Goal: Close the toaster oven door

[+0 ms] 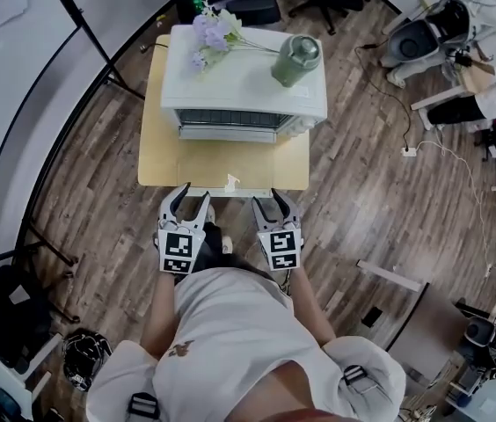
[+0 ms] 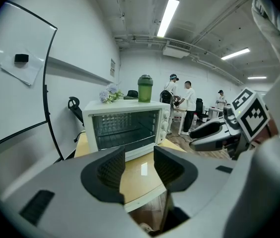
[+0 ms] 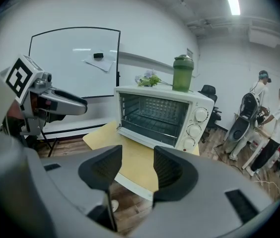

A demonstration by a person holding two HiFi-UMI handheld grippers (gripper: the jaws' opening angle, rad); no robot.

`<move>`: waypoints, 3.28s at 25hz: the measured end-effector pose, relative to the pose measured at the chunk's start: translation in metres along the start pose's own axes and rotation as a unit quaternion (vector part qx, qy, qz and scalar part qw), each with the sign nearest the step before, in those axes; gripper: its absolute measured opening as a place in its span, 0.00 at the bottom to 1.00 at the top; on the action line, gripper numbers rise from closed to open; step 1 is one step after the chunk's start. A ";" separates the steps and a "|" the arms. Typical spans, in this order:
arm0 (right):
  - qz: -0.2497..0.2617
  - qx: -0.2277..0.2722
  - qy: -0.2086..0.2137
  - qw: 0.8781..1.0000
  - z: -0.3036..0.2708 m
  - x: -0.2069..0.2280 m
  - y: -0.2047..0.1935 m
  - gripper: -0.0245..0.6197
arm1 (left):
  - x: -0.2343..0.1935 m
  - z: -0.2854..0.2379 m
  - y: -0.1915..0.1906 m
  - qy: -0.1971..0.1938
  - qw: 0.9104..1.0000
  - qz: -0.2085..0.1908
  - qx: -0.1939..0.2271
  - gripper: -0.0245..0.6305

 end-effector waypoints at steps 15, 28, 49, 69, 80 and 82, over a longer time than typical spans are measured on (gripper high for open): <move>0.000 -0.070 -0.010 0.998 -0.046 0.009 -0.027 0.35 | -0.039 -0.044 -0.042 -0.036 0.997 0.007 -0.067 0.32; 0.006 -0.115 -0.030 0.993 -0.068 0.009 -0.045 0.35 | -0.056 -0.069 -0.074 -0.061 0.993 0.013 -0.099 0.37; 0.014 -0.173 -0.004 0.985 -0.086 0.039 -0.092 0.41 | -0.060 -0.078 -0.123 -0.032 0.986 0.033 -0.162 0.46; -0.022 -0.226 0.025 0.973 -0.110 0.050 -0.149 0.63 | -0.061 -0.086 -0.169 -0.029 0.972 0.026 -0.233 0.58; -0.029 -0.214 0.040 0.975 -0.111 0.056 -0.155 0.68 | -0.057 -0.093 -0.183 -0.033 0.965 0.029 -0.257 0.60; -0.029 -0.217 0.046 0.975 -0.110 0.057 -0.155 0.68 | -0.057 -0.095 -0.184 -0.036 0.965 0.030 -0.258 0.60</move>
Point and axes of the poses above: the fingertips, and each gripper's own axes: z backward along the fingers, x to its right, y out of its top, the point moved 10 cm from there along z, backward along the fingers, and after that the axes turned 5 degrees about x, right-handed, at the moved point
